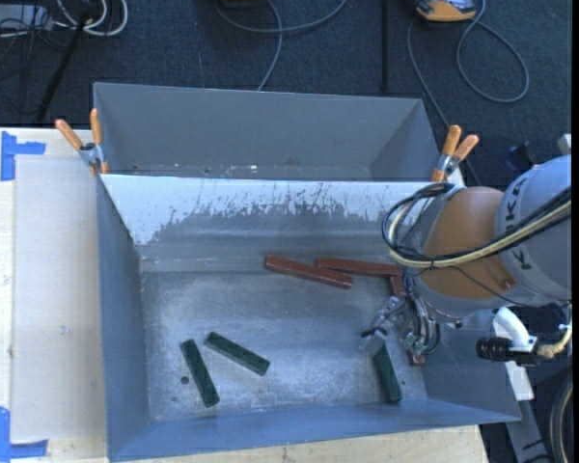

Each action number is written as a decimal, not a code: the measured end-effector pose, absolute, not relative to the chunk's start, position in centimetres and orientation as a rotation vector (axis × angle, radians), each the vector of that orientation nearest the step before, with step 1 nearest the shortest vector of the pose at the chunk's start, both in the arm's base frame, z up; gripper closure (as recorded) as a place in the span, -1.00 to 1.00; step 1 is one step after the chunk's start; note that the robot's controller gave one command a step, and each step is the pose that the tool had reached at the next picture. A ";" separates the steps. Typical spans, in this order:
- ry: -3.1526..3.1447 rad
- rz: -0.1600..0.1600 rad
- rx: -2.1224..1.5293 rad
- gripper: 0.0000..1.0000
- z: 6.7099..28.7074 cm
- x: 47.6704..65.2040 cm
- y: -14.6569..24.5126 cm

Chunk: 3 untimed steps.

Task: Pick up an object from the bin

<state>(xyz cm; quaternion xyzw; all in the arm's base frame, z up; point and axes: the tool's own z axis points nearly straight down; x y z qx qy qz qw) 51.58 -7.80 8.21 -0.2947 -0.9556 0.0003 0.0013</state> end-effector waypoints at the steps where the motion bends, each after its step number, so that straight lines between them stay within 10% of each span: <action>1: -3.000 0.001 -0.923 -1.00 8.2 51.6 -7.8; 2: -2.940 -0.001 -1.104 -1.00 9.2 50.5 -14.3; 3: -2.928 -0.001 -1.151 -1.00 10.8 56.3 -14.0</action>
Offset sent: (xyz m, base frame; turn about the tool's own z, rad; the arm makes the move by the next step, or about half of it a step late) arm 0.0000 0.0000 0.0000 0.0000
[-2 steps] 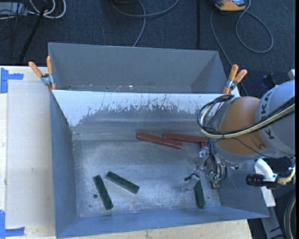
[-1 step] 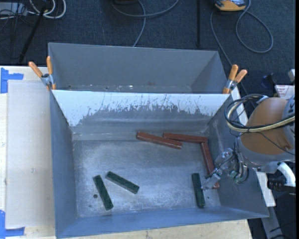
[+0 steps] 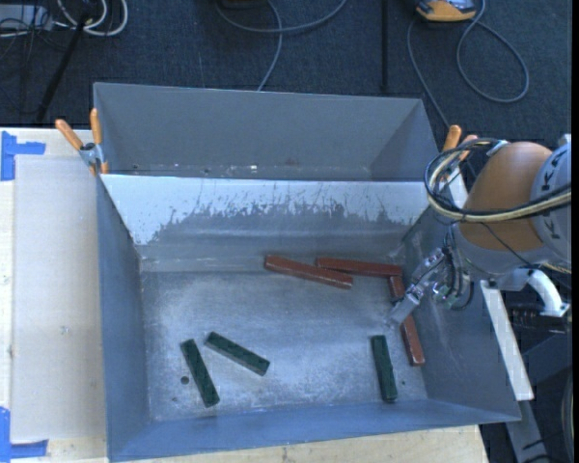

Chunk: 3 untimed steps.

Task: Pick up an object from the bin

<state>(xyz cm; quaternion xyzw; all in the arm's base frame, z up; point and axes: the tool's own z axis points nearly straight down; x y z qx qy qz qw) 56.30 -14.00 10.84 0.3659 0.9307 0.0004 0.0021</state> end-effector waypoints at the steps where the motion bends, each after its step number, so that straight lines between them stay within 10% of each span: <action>1: 2.912 0.002 1.175 -1.00 6.8 60.9 -12.6; 3: 2.949 0.003 1.077 -1.00 7.1 62.2 -3.1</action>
Offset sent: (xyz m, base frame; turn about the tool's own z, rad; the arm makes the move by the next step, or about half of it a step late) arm 0.0444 0.0120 -0.0384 0.0217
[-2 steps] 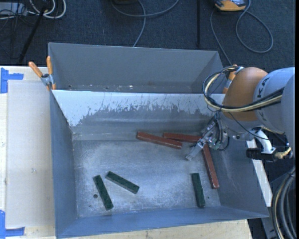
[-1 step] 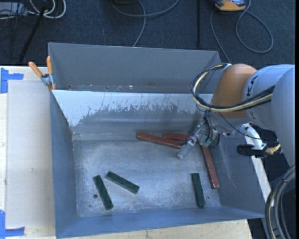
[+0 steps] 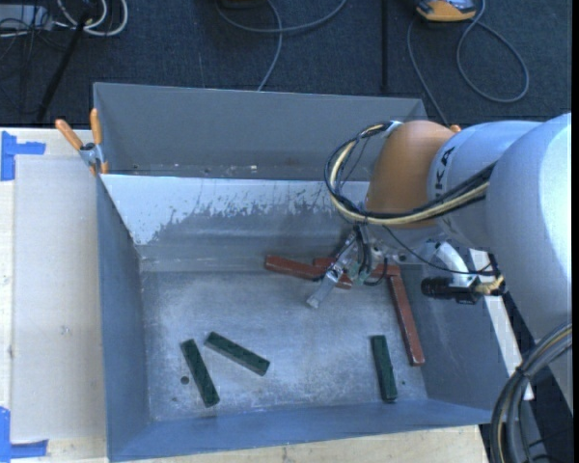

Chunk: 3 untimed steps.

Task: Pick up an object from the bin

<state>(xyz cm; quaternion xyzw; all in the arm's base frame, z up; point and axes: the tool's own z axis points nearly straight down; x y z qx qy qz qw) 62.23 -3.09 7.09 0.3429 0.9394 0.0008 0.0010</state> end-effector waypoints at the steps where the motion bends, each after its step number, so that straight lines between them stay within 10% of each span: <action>1: 2.943 -0.002 1.073 1.00 7.5 62.4 -3.5; 3: 2.926 -0.001 1.125 1.00 23.3 56.5 -9.1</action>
Offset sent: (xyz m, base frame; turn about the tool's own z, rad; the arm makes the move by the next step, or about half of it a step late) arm 0.0000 0.0000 0.0000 0.0000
